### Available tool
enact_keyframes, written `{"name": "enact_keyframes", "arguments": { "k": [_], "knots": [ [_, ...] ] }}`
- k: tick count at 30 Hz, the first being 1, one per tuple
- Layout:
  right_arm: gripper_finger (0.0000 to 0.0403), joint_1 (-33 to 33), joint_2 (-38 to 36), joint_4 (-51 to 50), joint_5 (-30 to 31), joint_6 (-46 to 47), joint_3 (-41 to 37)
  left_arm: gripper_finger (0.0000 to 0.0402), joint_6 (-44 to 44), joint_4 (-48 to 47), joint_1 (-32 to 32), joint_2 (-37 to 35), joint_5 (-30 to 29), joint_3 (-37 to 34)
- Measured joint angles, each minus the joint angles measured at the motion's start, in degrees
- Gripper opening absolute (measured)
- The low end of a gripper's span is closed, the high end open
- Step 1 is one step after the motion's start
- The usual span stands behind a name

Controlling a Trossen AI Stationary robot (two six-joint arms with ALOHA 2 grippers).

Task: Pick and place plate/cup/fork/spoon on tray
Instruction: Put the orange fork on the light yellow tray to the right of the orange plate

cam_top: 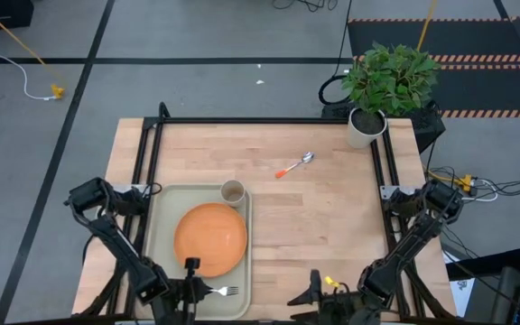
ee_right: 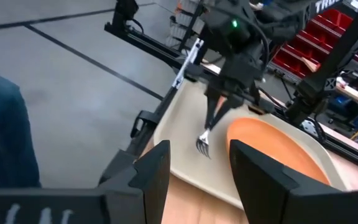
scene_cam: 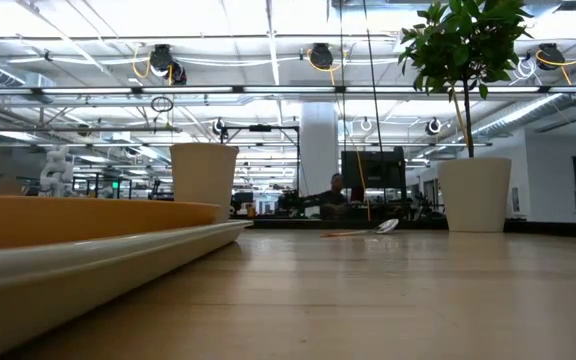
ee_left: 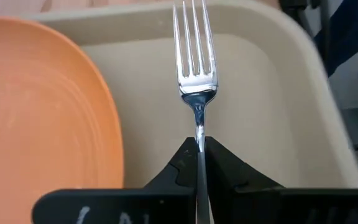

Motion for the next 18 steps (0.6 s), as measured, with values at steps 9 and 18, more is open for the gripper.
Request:
{"name": "enact_keyframes", "arguments": {
  "k": [9, 18],
  "knots": [
    [0.0157, 0.96, 0.00, 0.28, 0.12, 0.24, 0.00, 0.0016, 4.07, 4.06, 0.67, 0.00, -0.04, -3.82],
    [0.0157, 0.97, 0.00, 0.26, 0.15, 0.11, 0.00, 0.0040, 4.33, 2.67, 3.44, 0.00, 0.00, -3.97]
  ]
}}
